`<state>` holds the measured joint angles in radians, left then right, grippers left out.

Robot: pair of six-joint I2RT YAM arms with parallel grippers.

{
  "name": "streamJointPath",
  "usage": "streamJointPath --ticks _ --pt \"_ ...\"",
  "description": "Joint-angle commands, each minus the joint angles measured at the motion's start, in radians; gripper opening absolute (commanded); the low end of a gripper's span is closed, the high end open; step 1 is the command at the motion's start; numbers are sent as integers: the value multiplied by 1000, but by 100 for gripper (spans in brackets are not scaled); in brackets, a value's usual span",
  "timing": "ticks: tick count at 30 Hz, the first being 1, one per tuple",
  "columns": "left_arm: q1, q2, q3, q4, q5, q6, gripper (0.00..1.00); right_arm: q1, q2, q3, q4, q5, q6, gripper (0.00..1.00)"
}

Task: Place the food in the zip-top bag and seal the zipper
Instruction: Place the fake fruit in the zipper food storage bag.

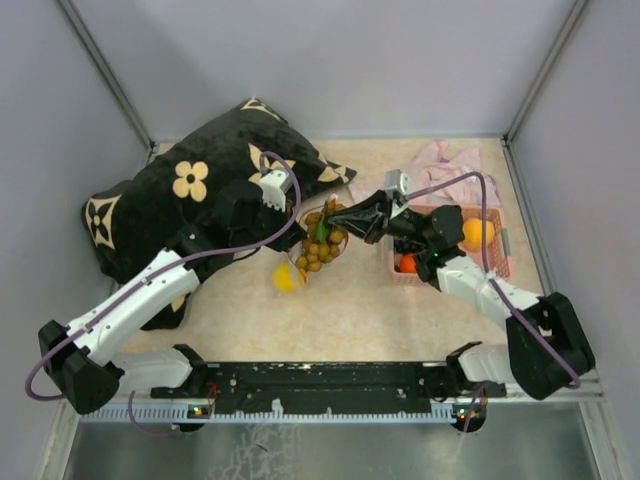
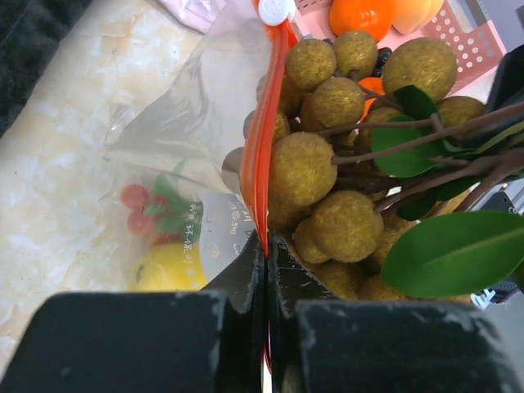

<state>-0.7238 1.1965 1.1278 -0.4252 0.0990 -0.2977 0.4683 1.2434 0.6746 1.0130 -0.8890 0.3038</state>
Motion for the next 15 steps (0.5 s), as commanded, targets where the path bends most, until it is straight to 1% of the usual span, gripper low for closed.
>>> streamJointPath --ticks 1,3,7,15 --pt "3 -22 -6 40 30 6 0 -1 77 17 292 -77 124 0" --pt "3 -19 -5 40 31 5 0 0 111 31 396 -110 192 0" --pt "3 -14 -5 39 31 5 0 3 158 46 519 -140 281 0" --pt "3 -3 -3 34 27 6 0 4 147 69 548 -148 295 0"
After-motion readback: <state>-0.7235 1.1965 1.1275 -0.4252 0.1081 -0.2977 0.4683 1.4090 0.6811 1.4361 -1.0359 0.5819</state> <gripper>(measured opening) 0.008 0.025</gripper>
